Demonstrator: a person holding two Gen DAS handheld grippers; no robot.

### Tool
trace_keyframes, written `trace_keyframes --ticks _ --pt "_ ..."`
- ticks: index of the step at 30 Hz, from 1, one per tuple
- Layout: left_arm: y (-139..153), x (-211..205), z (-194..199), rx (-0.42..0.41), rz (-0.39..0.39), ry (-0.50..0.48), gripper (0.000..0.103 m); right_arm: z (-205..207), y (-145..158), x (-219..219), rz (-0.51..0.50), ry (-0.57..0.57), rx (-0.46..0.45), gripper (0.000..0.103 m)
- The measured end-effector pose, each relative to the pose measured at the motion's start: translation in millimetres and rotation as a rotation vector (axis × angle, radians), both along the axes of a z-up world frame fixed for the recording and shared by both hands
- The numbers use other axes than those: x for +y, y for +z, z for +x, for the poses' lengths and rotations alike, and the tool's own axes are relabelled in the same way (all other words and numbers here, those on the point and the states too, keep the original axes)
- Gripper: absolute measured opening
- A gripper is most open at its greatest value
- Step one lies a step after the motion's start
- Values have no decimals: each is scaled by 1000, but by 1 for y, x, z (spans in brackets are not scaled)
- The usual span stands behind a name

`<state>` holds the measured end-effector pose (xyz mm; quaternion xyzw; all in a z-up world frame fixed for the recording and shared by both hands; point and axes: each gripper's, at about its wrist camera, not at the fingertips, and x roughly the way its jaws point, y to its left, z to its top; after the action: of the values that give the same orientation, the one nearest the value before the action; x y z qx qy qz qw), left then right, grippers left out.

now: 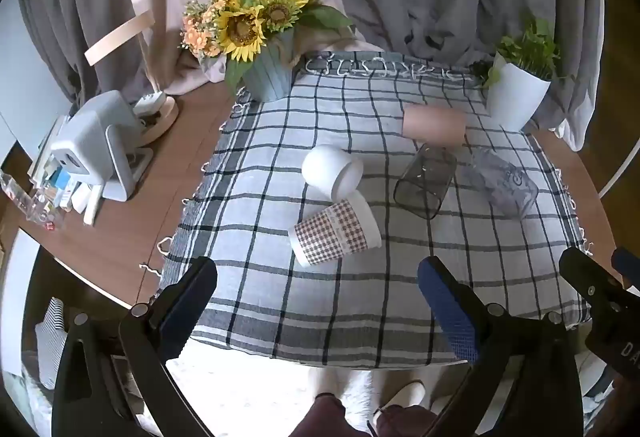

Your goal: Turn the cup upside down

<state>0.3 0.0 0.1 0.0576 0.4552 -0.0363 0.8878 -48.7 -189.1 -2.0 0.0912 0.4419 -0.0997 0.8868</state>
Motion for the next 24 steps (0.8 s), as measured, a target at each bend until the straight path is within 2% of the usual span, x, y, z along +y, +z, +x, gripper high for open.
trace_keyframes --ticks 13,24 --pt "11 4 2 -13 -3 -8 102 0 2 0 9 4 0 96" --pt "3 -1 -4 -27 1 -12 102 1 2 1 10 0 -3 96"
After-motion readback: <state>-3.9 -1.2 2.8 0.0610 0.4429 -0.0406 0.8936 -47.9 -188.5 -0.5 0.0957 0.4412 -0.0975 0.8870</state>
